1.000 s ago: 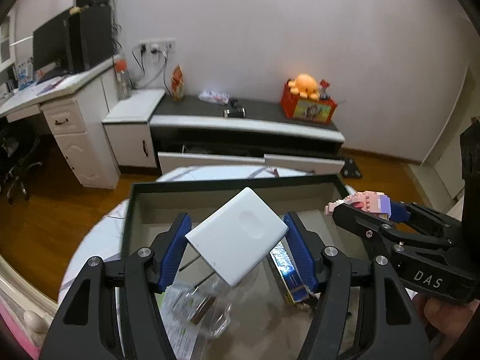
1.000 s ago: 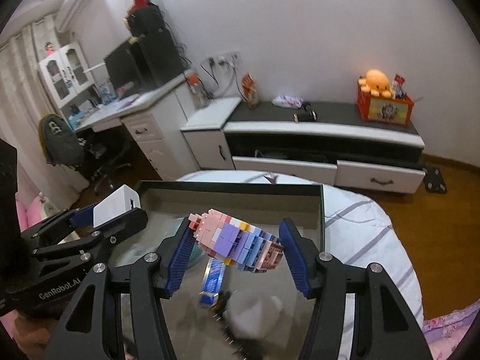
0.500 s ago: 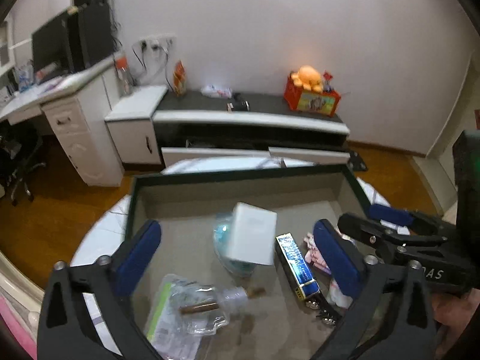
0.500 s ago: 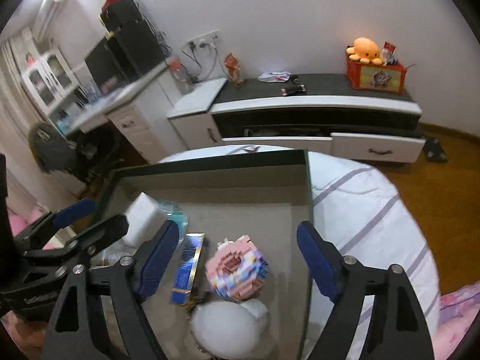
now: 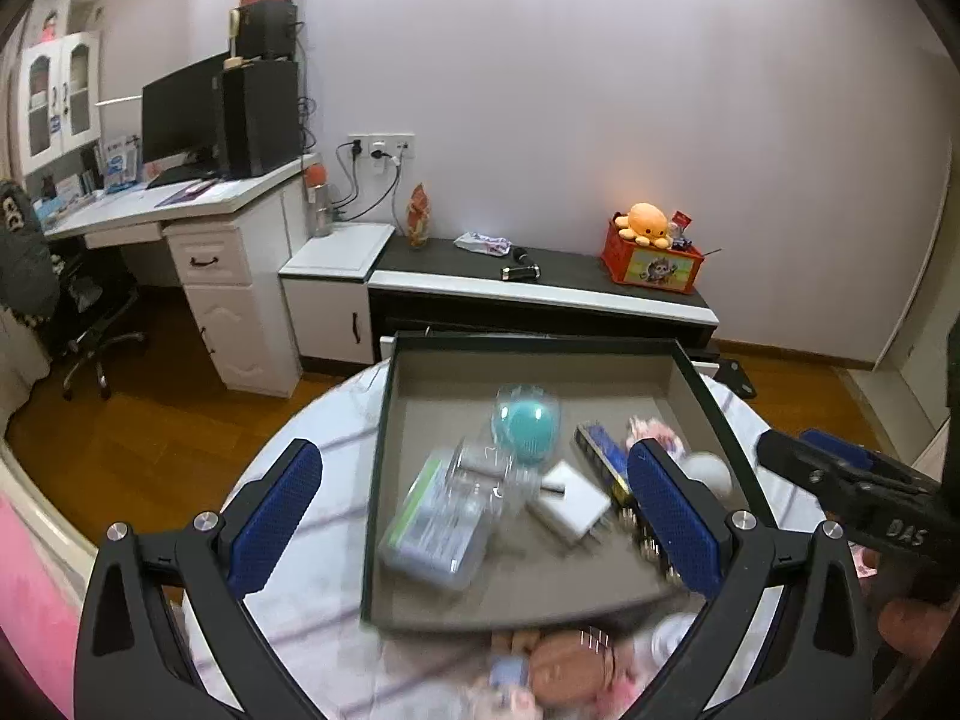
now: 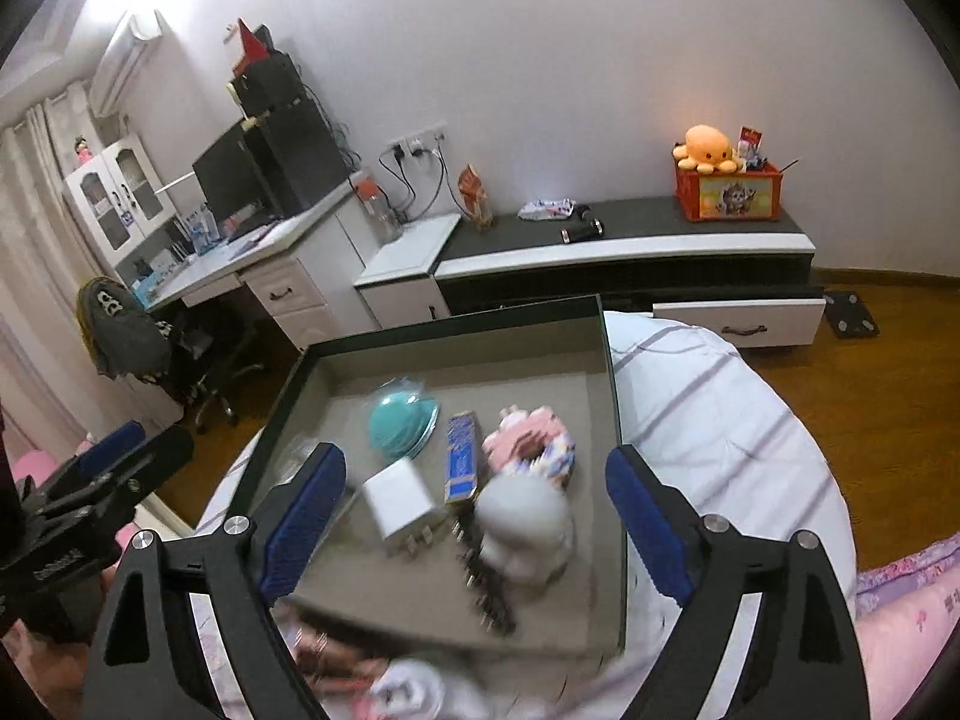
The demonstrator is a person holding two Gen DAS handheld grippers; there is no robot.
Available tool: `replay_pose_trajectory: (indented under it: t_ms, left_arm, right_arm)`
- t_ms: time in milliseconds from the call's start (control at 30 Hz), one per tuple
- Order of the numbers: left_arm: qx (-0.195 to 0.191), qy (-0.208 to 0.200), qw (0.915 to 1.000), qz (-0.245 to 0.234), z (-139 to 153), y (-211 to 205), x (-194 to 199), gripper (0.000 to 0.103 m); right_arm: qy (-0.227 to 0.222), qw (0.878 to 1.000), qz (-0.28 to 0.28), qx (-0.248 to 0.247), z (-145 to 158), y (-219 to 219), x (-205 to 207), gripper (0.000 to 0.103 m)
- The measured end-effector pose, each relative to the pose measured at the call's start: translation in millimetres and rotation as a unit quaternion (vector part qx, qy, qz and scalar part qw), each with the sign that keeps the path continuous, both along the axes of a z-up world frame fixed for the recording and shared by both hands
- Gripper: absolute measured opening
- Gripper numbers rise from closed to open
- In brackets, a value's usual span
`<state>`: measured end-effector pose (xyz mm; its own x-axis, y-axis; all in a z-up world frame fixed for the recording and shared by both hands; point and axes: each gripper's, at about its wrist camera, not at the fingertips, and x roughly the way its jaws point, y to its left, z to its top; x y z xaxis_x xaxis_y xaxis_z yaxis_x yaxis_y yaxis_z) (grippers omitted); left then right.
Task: Organize rigid objects
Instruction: 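Withdraw both grippers back over the remaining objects on the table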
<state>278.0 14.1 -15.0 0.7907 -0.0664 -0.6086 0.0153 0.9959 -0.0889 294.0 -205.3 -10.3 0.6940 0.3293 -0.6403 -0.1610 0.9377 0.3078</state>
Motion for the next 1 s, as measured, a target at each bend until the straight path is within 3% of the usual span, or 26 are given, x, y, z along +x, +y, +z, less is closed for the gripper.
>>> replay_pose_trajectory:
  t_ms: [533,1000]
  left_arm:
    - [0.005,0.001,0.9996,0.029,-4,6,-107,0.103]
    - [-0.009,0.015,0.9993,0.034,-19,2,-146,0.103]
  right_arm:
    - [-0.038,0.999,-0.009,-0.017,12,2,-127,0.090]
    - [-0.058,0.998,-0.004,-0.036,19,6,-163,0.090]
